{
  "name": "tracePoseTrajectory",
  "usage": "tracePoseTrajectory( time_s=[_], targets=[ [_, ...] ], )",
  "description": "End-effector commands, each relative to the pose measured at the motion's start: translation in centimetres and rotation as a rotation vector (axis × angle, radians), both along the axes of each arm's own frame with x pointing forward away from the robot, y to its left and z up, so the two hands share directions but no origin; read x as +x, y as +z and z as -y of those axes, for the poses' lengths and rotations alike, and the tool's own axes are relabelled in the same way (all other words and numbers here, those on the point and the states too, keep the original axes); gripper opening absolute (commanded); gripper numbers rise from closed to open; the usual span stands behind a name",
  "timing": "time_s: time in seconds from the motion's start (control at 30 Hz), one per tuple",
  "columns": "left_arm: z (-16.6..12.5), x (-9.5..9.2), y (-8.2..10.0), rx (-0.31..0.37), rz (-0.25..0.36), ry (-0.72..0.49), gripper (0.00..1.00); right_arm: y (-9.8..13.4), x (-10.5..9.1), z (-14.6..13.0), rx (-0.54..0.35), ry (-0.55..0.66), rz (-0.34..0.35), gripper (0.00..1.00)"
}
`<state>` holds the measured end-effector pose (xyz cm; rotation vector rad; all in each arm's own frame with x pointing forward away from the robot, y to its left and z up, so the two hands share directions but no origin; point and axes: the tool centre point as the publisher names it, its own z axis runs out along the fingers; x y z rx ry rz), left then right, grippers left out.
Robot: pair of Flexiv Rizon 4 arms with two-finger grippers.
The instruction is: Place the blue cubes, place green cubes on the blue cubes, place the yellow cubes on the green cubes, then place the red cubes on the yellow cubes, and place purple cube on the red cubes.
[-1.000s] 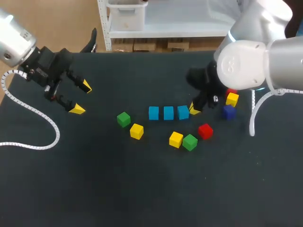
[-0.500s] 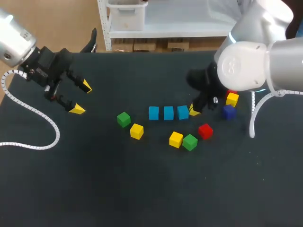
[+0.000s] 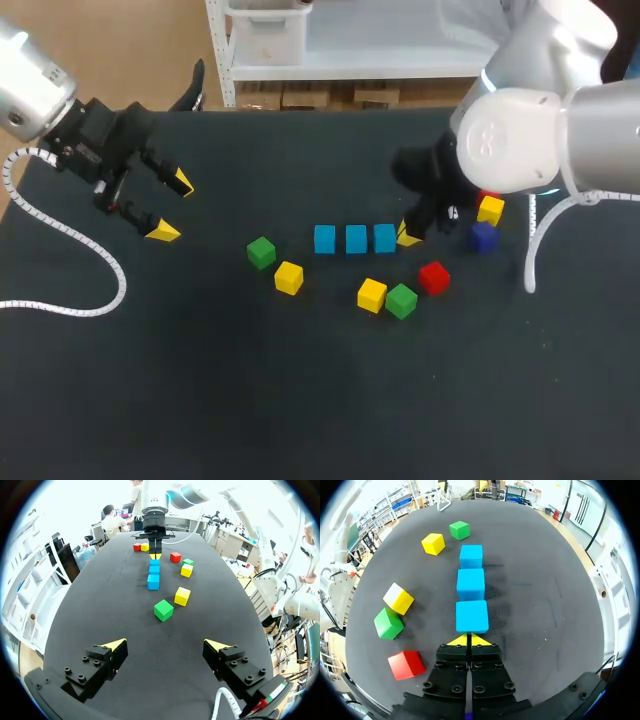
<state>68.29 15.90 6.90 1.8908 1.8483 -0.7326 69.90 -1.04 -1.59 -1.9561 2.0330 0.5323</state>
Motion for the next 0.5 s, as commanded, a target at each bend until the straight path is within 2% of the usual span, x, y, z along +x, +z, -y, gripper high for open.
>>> tracePoseTrajectory(
  time_s=[0.03, 0.07, 0.1, 0.13, 0.17, 0.23, 0.27, 0.3, 0.43, 0.5],
  targets=[
    [-0.1, -0.1, -0.1, -0.003, 0.004, -0.001, 1.00, 0.3, -0.3, 0.8, -0.001, -0.020, 0.009, 0.00],
    [-0.1, -0.1, -0.1, -0.003, 0.004, -0.001, 1.00, 0.6, -0.4, 1.0, 0.000, -0.025, 0.013, 0.02],
    [-0.1, -0.1, -0.1, -0.003, 0.004, -0.001, 1.00, 0.8, -0.4, 1.1, 0.000, -0.029, 0.017, 0.09],
    [-0.1, -0.1, -0.1, -0.003, 0.004, -0.001, 1.00, 1.0, -0.3, 1.3, 0.002, -0.030, 0.021, 0.26],
    [-0.1, -0.1, -0.1, -0.003, 0.004, -0.001, 1.00, 1.2, -0.3, 1.6, 0.005, -0.033, 0.027, 0.38],
    [-0.1, -0.1, -0.1, -0.003, 0.004, -0.001, 1.00, 1.7, -0.3, 1.9, 0.026, -0.036, 0.035, 0.50],
    [-0.1, -0.1, -0.1, -0.003, 0.004, -0.001, 1.00, 2.0, -0.3, 2.0, 0.035, -0.035, 0.039, 0.84],
    [-0.1, -0.1, -0.1, -0.003, 0.004, -0.001, 1.00, 2.3, -0.3, 2.1, 0.047, -0.032, 0.045, 1.00],
    [-0.1, -0.1, -0.1, -0.003, 0.004, -0.001, 1.00, 3.3, -0.3, 3.1, 0.131, -0.031, 0.087, 1.00],
    [-0.1, -0.1, -0.1, -0.003, 0.004, -0.001, 1.00, 3.8, -0.3, 3.6, 0.208, -0.013, 0.098, 1.00]
  ],
)
